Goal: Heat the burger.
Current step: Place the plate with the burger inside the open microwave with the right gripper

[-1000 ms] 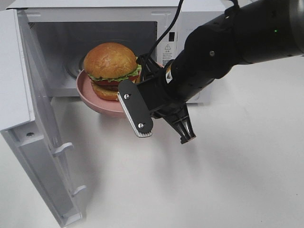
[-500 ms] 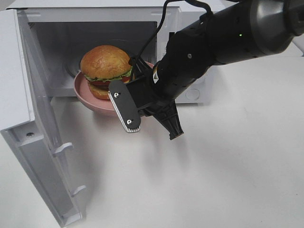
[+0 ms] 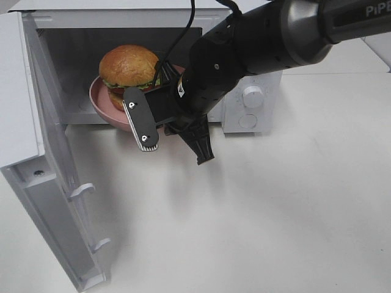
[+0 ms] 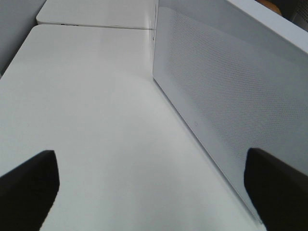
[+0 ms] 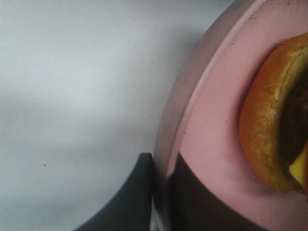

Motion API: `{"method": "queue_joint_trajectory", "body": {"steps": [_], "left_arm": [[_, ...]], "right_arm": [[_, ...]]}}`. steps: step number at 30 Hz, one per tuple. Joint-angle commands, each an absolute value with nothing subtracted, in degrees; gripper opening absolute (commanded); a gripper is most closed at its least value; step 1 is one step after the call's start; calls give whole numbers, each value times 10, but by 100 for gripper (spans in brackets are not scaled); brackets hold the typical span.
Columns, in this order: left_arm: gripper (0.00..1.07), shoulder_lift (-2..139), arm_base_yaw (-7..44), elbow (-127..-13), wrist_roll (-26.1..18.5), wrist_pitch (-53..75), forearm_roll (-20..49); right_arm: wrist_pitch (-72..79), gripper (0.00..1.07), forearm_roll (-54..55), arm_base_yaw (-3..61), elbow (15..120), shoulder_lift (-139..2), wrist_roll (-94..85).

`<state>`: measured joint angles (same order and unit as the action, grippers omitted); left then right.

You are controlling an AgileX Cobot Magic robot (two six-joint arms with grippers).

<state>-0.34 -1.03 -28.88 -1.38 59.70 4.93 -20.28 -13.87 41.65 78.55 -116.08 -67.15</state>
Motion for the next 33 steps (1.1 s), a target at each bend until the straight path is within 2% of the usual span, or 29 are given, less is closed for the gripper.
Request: {"method": "queue_joint_trajectory", "body": {"steps": [1, 15, 33], "left_arm": [[100, -15, -11, -288, -14, 594, 54], [100, -15, -11, -288, -14, 594, 54], [100, -15, -11, -288, -14, 594, 52]], "right_arm": [[-188, 0, -154, 413, 819, -1168, -654], [-223, 0, -174, 412, 920, -1233, -625], [-244, 0, -175, 381, 1055, -1325, -594]]}}
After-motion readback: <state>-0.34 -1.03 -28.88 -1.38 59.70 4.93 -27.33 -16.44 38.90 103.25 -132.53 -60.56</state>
